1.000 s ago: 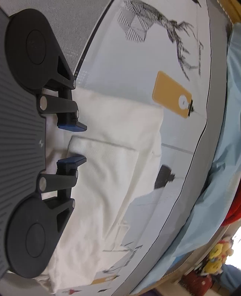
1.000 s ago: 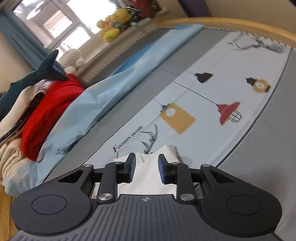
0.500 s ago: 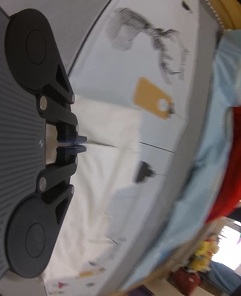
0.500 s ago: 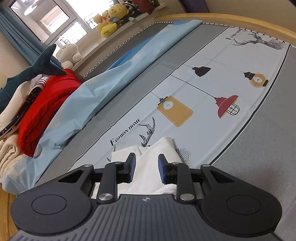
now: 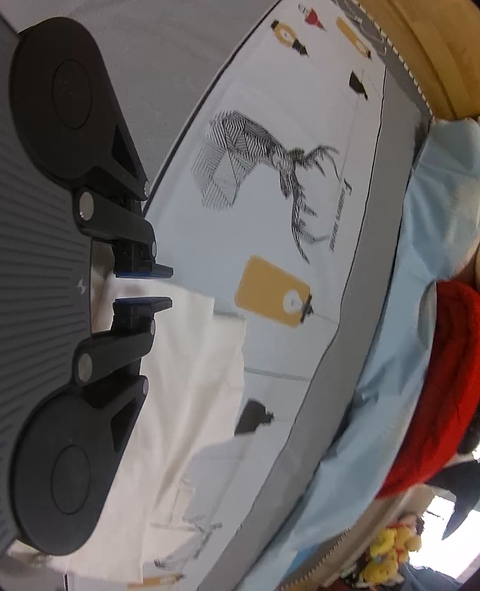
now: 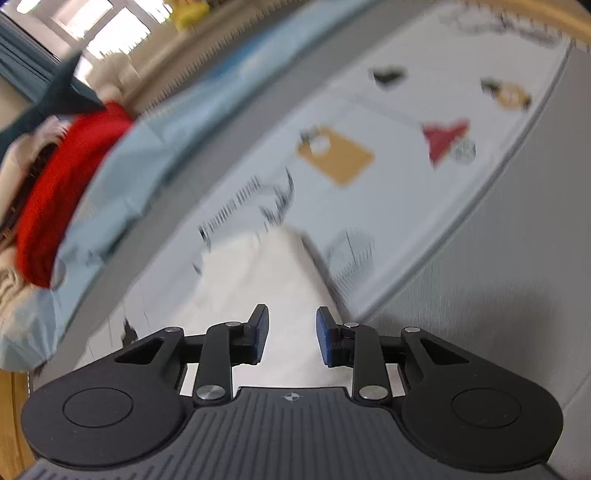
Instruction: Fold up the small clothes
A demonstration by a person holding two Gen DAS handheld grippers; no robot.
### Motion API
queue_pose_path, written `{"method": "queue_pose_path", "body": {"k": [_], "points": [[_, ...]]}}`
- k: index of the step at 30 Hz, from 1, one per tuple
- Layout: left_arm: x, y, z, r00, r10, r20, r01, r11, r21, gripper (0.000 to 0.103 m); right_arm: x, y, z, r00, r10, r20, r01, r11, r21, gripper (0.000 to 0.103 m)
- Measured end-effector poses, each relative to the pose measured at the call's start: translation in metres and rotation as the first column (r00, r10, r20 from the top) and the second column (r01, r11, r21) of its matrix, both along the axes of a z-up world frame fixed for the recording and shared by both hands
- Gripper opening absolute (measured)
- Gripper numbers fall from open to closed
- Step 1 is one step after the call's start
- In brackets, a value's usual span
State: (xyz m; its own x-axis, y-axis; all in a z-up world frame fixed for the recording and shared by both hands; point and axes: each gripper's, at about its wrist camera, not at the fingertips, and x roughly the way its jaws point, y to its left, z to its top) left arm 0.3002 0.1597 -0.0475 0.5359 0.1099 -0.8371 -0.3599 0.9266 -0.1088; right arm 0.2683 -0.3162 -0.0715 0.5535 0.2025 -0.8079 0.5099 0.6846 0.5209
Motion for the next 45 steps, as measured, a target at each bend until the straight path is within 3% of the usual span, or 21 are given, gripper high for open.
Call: {"method": "queue_pose_path", "body": {"k": [5,11,13,14,15,20,23,27,31,32,34,37,41,42,43,45], "points": [[0.004,-0.002,-0.008,0.999,-0.024,-0.038,0.023,0.999,-0.028,0.01,-0.005,0.002,-0.039,0.989,-0.064,-0.133,0.084,0.986,0.146,0.033],[0.001,-0.008,-0.007,0.998,-0.046,-0.033,0.045,0.998,-0.032,0.01,-0.006,0.0,-0.05,0.982,-0.159,-0.103,0.178,0.962,0.208,0.037],[0.001,-0.009,-0.007,0.998,-0.054,-0.036,0.053,0.998,-0.032,0.01,-0.005,0.0,-0.051,0.981,-0.162,-0.109,0.182,0.961,0.206,0.035],[0.002,-0.01,-0.008,0.998,-0.057,-0.037,0.056,0.998,-0.031,0.01,-0.006,0.001,-0.052,0.98,-0.164,-0.116,0.184,0.962,0.199,0.028],[0.002,-0.01,-0.008,0.998,-0.057,-0.037,0.056,0.998,-0.031,0.01,-0.007,0.0,-0.052,0.979,-0.162,-0.122,0.183,0.966,0.184,0.006],[0.002,-0.011,-0.007,0.997,-0.069,-0.035,0.068,0.997,-0.039,0.01,-0.015,-0.012,-0.03,0.973,-0.217,-0.075,0.221,0.974,0.051,0.003],[0.003,-0.015,-0.009,0.994,-0.1,-0.044,0.098,0.994,-0.046,0.01,-0.007,-0.017,-0.031,0.982,-0.155,-0.107,0.162,0.985,0.056,0.004],[0.004,-0.018,-0.015,0.99,-0.127,-0.063,0.123,0.99,-0.07,0.01,-0.01,-0.02,-0.021,0.973,-0.183,-0.137,0.175,0.982,-0.07,0.009],[0.003,-0.017,-0.021,0.99,-0.125,-0.069,0.12,0.99,-0.076,0.01,-0.007,-0.025,-0.002,0.983,-0.178,0.031,0.181,0.973,-0.145,0.01],[0.003,-0.016,-0.022,0.99,-0.124,-0.073,0.118,0.99,-0.076,0.01,-0.001,-0.026,-0.003,0.987,-0.139,0.085,0.15,0.978,-0.144,0.014],[0.003,-0.015,-0.026,0.989,-0.121,-0.082,0.115,0.99,-0.076,0.01,0.013,-0.027,-0.015,0.991,-0.05,0.121,0.065,0.991,-0.117,0.044],[0.005,-0.014,-0.027,0.988,-0.126,-0.086,0.12,0.99,-0.071,0.01,0.036,-0.032,-0.042,0.996,-0.007,0.092,0.011,0.999,-0.043,0.048],[0.007,-0.01,-0.028,0.989,-0.117,-0.088,0.111,0.991,-0.073,0.01,0.061,-0.029,-0.062,0.993,0.074,0.091,-0.069,0.996,-0.06,0.047],[0.008,-0.009,-0.029,0.989,-0.114,-0.09,0.107,0.991,-0.074,0.01,0.066,-0.027,-0.063,0.988,0.116,0.101,-0.111,0.992,-0.051,0.034],[0.009,-0.008,-0.029,0.99,-0.111,-0.091,0.105,0.992,-0.076,0.01,0.069,-0.024,-0.062,0.98,0.158,0.123,-0.153,0.987,-0.052,0.01],[0.011,-0.007,-0.03,0.99,-0.108,-0.092,0.101,0.992,-0.077,0.01,0.076,-0.017,-0.05,0.962,0.211,0.172,-0.186,0.971,-0.149,0.009]]}}
